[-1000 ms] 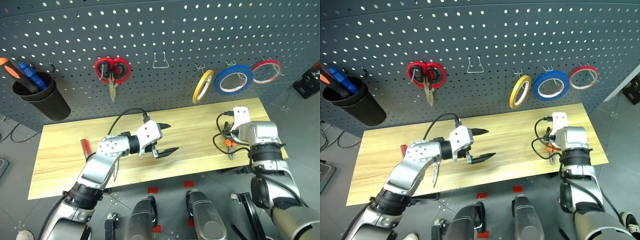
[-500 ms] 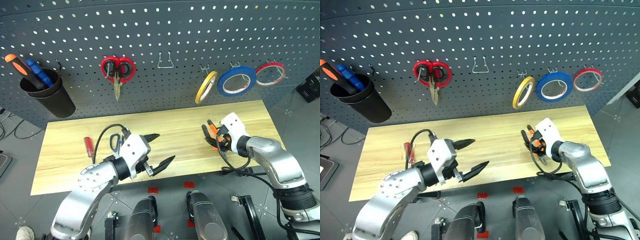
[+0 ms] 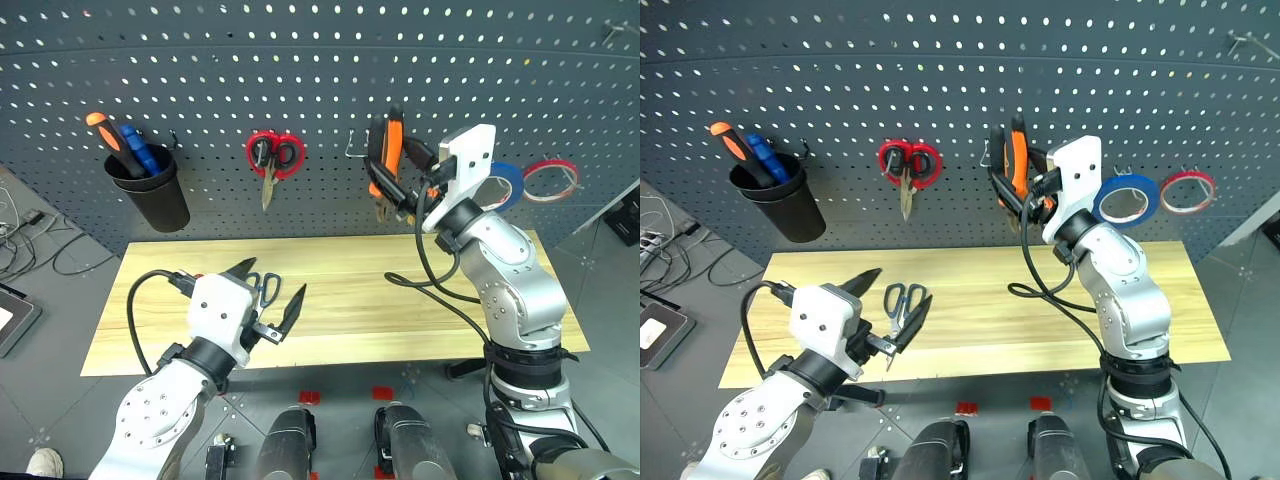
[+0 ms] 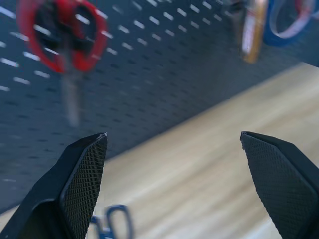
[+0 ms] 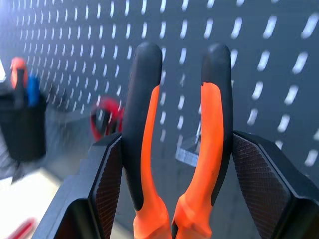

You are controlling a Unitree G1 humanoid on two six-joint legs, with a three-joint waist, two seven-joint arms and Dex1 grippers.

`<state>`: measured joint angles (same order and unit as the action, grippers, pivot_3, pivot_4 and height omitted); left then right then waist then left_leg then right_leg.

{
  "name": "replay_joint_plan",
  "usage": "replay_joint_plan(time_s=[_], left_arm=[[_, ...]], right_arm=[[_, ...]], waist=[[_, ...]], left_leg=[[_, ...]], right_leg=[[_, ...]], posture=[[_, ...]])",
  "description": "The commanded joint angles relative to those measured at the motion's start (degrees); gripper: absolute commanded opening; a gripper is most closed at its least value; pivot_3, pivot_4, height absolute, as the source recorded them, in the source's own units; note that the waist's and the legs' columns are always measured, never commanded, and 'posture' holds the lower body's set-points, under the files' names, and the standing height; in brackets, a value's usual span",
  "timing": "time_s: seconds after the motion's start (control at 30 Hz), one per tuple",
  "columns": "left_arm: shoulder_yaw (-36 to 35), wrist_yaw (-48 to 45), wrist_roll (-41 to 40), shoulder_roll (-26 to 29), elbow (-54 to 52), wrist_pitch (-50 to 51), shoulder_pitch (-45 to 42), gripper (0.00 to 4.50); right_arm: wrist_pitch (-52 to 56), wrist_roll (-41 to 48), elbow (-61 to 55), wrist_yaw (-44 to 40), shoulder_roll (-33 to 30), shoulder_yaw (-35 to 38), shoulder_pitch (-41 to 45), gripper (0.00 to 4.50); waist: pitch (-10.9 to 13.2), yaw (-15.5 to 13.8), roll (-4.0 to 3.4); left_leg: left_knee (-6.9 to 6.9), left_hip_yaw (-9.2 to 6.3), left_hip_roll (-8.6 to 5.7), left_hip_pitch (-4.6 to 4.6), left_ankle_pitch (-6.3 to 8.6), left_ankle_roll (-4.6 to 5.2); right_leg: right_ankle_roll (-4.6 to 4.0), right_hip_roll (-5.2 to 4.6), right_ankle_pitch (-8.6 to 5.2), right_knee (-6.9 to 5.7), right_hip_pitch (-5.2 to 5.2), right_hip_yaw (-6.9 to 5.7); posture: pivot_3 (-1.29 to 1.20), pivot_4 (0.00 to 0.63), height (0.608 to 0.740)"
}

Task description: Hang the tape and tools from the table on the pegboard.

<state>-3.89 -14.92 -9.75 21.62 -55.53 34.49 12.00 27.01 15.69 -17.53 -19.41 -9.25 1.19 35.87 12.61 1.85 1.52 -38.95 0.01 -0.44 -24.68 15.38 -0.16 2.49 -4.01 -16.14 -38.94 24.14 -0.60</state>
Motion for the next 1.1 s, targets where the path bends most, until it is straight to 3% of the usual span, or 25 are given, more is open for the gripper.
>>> replay_joint_plan(time_s=[0.03,0.33,0.57,1.1], left_arm=[[-2.42,1.44,1.70,0.16,-1.33,-2.59,-2.50,4.50],[-2.32,0.65,1.54,0.47,9.40,-3.54,-14.89,4.50],[-0.13,0.18,2.68,0.65,15.71,-4.69,-20.04,4.50],[-0.29,-1.84,1.75,1.67,15.93,-4.35,-18.81,4.50]], right_arm=[[-7.17,-0.62,0.43,1.58,1.46,1.11,3.78,3.02],[-18.91,-4.66,16.07,5.04,7.00,-0.78,12.63,3.02],[-30.50,-10.66,30.05,7.88,6.98,-1.28,17.76,3.02],[-37.64,-11.76,40.20,10.26,8.35,-0.63,21.27,3.02]], waist=[[-0.49,-0.06,-0.02],[-1.57,0.04,0.03],[-1.57,0.02,0.02],[-1.46,0.34,-0.08]], left_leg=[[0.00,0.00,0.00,0.02,0.00,0.00],[0.02,0.09,0.02,0.07,0.00,-0.01],[0.00,0.09,0.01,0.07,-0.02,-0.04],[0.04,0.05,0.05,0.09,-0.01,-0.02]], right_leg=[[0.00,0.04,0.00,-0.02,0.00,0.00],[-0.01,0.16,0.01,-0.04,0.00,0.03],[-0.02,0.13,0.01,-0.05,0.00,0.02],[-0.03,0.02,0.01,-0.05,-0.01,0.03]], posture=[[-0.04,0.125,0.740],[-0.05,0.124,0.740],[-0.05,0.146,0.740],[-0.02,0.216,0.740]])
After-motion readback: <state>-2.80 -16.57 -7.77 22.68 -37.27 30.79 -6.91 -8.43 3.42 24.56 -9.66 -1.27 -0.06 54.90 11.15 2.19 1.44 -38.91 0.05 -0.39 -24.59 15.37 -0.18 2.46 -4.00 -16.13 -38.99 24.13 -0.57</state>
